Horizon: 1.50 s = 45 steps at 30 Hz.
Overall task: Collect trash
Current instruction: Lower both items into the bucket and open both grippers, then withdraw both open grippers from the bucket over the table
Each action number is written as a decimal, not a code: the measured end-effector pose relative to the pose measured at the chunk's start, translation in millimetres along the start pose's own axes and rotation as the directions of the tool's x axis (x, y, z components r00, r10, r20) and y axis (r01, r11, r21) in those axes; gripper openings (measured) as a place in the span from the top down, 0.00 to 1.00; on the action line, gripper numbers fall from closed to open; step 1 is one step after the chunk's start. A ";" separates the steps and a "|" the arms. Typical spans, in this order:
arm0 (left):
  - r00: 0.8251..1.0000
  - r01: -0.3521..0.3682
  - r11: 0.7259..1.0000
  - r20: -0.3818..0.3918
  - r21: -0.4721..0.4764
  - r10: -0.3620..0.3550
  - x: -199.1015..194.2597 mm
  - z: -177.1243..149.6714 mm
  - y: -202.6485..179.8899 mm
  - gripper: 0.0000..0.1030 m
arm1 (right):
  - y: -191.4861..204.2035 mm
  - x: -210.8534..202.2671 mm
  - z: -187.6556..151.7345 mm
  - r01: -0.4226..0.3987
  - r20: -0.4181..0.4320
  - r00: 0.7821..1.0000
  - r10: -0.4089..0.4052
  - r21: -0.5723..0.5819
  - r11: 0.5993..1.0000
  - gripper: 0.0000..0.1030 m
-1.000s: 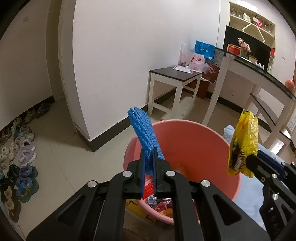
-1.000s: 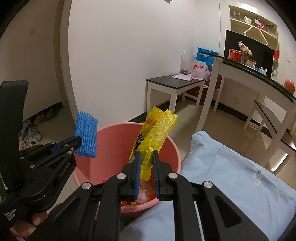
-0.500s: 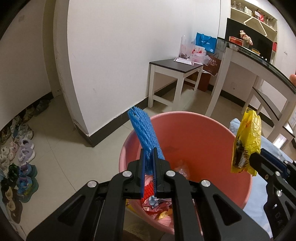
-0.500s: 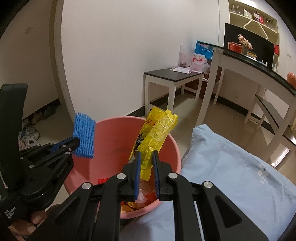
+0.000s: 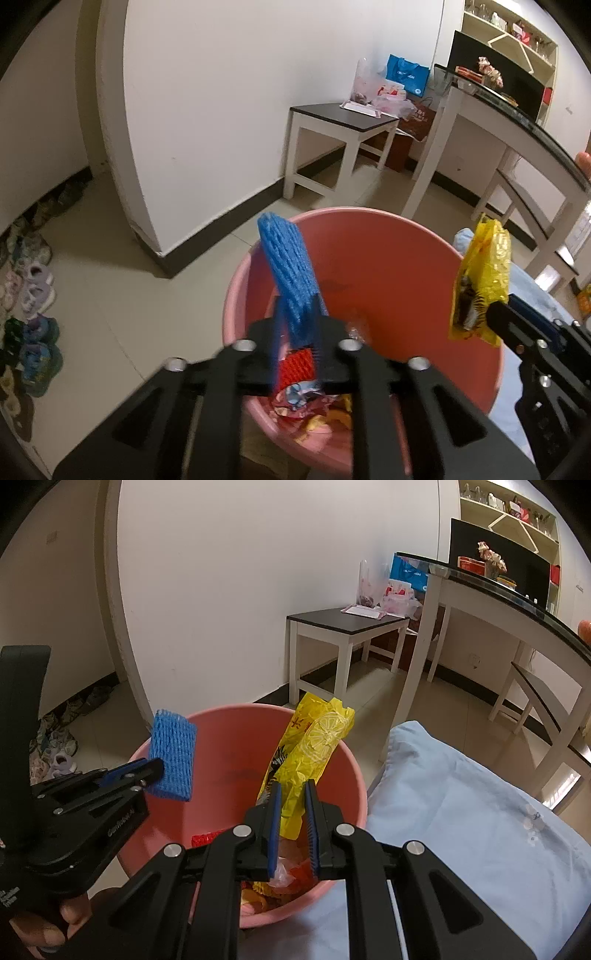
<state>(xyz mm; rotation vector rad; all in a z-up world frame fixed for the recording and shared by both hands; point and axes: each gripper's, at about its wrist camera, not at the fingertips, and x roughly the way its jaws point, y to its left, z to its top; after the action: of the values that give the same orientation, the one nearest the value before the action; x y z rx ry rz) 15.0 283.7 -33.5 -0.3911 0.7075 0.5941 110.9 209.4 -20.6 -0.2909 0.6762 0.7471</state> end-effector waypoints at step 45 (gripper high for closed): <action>0.995 0.091 0.996 0.044 0.021 -0.091 -33.2 -7.6 -5.1 0.65 | 0.0 -23.7 -7.8 -0.034 0.019 0.999 0.034 0.006 0.999 0.48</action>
<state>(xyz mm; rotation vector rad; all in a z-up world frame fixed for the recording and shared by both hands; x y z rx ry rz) -5.7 263.5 -14.8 -0.3890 0.6487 0.5081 94.6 193.2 -10.8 -0.2670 0.6666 0.7796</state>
